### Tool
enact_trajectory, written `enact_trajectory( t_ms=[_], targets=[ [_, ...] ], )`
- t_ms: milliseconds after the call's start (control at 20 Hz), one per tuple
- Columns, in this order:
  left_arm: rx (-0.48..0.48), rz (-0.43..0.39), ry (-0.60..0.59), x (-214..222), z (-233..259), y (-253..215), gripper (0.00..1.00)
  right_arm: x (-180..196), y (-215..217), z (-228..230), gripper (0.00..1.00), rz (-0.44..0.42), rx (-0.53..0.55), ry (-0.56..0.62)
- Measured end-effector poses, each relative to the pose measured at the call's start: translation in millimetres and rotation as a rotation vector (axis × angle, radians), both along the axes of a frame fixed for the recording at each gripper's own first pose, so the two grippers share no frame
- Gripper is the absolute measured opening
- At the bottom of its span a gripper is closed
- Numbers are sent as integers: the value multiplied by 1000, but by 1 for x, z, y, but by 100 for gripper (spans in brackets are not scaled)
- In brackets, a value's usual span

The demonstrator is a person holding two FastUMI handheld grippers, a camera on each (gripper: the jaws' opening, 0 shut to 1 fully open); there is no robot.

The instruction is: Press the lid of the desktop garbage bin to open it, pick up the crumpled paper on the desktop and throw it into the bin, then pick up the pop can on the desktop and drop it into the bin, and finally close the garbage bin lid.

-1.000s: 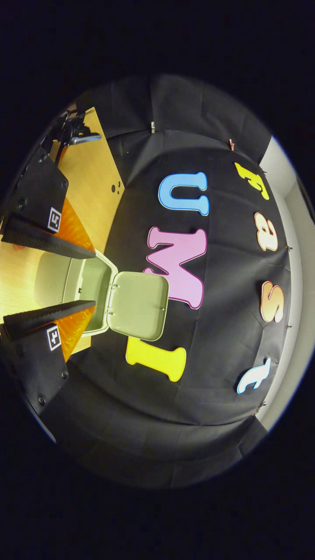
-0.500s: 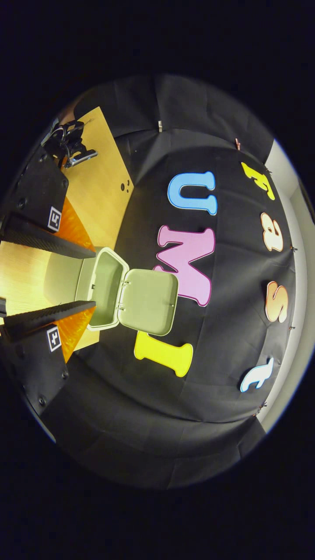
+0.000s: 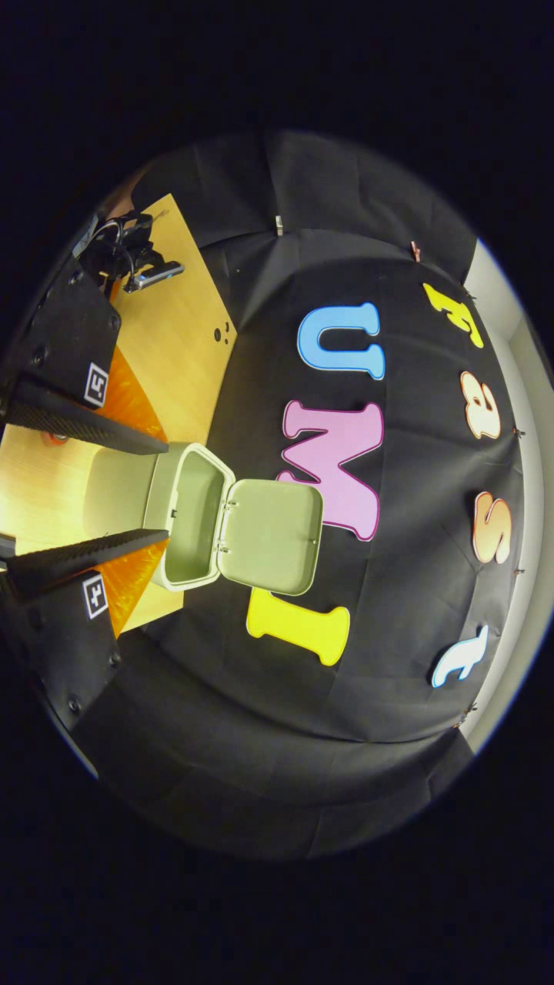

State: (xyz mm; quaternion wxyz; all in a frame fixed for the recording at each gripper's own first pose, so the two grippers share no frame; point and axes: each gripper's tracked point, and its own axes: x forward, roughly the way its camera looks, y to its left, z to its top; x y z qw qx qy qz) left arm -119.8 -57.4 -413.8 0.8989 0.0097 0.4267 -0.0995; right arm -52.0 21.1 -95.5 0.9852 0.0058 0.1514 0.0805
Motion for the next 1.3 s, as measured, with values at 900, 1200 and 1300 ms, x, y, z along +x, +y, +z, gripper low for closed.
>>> enact_trajectory(
  t_ms=[900,1200,1300],
  targets=[
    [-158,47,-507,124,252,0,39,-14,32,-45,67,48,103,74],
    [-187,8,-648,166,322,-15,39,-26,45,-56,89,58,122,96],
    [-203,-15,-685,182,340,-24,39,-30,52,-58,89,66,126,102]
  ],
)
